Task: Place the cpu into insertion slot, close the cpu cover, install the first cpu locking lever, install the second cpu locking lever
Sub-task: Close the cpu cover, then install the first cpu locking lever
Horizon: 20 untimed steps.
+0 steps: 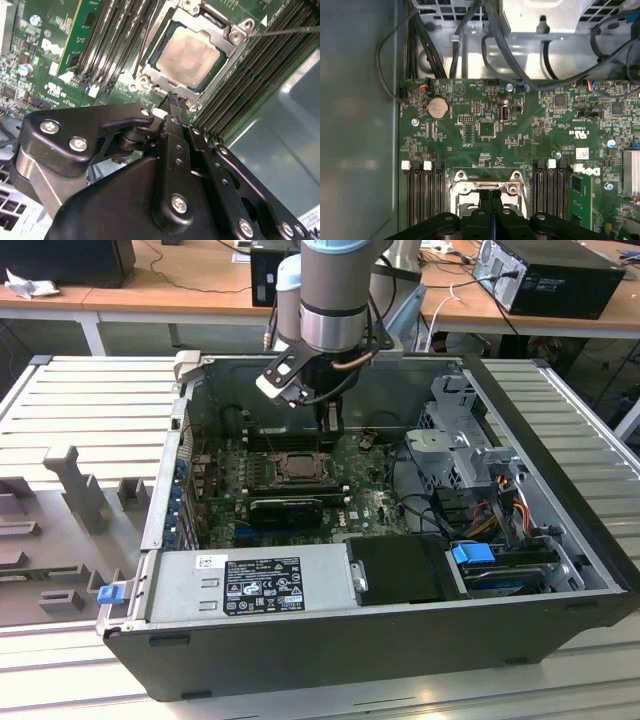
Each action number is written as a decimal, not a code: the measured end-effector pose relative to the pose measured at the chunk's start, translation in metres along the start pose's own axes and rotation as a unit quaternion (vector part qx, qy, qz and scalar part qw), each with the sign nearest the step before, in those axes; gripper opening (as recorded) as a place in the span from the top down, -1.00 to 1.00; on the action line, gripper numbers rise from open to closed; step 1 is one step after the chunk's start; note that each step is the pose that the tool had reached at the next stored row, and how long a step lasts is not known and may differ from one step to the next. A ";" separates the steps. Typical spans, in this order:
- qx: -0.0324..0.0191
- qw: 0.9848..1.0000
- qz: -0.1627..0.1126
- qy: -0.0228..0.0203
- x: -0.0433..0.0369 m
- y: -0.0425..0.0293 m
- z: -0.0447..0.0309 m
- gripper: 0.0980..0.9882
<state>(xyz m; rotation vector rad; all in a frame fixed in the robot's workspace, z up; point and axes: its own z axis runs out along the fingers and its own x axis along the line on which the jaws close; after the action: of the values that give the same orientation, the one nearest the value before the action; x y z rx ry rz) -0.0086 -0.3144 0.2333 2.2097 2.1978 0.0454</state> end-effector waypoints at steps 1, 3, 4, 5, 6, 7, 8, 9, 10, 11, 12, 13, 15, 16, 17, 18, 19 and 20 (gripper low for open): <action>0.000 1.000 0.000 0.000 -0.0001 -0.0058 0.0027 0.98; 0.001 1.000 0.000 0.002 -0.0001 -0.0129 0.0042 0.98; 0.001 1.000 0.000 0.002 -0.0002 -0.0174 0.0040 0.98; 0.001 1.000 0.000 0.003 -0.0001 -0.0196 0.0040 0.98; 0.001 1.000 0.000 0.003 -0.0001 -0.0218 0.0040 0.98; 0.001 1.000 0.000 0.003 -0.0002 -0.0252 0.0040 0.98; 0.001 1.000 0.000 0.003 -0.0002 -0.0285 0.0039 0.98; 0.001 1.000 0.000 0.003 -0.0002 -0.0310 0.0038 0.98; 0.001 1.000 0.000 0.003 -0.0002 -0.0329 0.0037 0.98; 0.001 1.000 0.000 0.003 -0.0002 -0.0351 0.0037 0.98; 0.001 1.000 0.000 0.003 -0.0002 -0.0372 0.0036 0.98; 0.001 1.000 0.000 0.003 -0.0002 -0.0391 0.0036 0.98; 0.001 1.000 0.000 0.003 -0.0002 -0.0417 0.0035 0.98; 0.001 1.000 0.000 0.003 -0.0002 -0.0425 0.0035 0.98; 0.001 1.000 0.000 0.003 -0.0003 -0.0447 0.0034 0.98; 0.001 1.000 0.000 0.003 -0.0003 -0.0449 0.0033 0.98; 0.001 1.000 0.000 0.003 -0.0003 -0.0450 0.0026 0.98; 0.001 1.000 0.000 0.003 -0.0003 -0.0450 0.0013 0.98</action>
<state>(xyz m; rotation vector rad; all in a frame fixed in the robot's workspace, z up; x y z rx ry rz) -0.0535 -0.3145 0.2304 2.2139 2.2016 0.0506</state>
